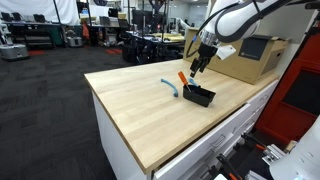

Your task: Take the screwdriver out of the box

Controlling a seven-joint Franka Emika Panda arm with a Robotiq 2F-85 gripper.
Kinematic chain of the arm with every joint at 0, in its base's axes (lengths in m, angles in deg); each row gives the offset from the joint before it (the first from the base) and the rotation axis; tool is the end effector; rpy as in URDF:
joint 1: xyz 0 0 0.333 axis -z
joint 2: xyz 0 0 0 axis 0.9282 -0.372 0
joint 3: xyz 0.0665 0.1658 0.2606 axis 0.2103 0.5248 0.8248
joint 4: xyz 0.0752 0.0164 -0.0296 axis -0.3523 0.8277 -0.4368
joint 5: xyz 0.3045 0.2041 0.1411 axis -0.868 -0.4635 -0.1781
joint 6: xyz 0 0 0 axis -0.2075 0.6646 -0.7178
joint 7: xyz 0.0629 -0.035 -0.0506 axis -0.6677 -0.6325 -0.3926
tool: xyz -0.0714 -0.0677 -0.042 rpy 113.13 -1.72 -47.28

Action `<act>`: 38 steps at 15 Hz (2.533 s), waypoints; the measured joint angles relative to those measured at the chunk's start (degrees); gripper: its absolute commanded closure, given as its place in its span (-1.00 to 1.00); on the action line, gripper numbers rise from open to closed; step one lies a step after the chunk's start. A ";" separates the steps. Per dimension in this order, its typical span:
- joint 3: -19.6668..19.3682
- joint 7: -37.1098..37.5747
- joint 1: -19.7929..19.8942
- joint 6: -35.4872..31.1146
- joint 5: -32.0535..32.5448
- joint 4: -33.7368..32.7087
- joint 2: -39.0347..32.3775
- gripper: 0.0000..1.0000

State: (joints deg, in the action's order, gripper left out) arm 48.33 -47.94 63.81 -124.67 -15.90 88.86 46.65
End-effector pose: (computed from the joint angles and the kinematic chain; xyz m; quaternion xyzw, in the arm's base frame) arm 0.4640 0.0177 0.3798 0.9875 0.1116 0.1074 0.0276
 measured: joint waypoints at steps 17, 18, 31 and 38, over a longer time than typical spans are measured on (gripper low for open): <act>0.34 6.98 0.12 -8.70 -4.60 -6.78 -14.38 -0.86; 0.34 8.13 0.15 -9.34 -4.15 -7.03 -15.00 -0.99; -0.39 22.34 0.51 -11.35 6.22 -10.21 -20.49 0.84; -0.37 23.96 0.00 -11.74 7.29 -10.06 -19.41 0.83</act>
State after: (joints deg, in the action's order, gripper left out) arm 47.96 -23.98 63.81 -136.40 -8.61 78.80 27.23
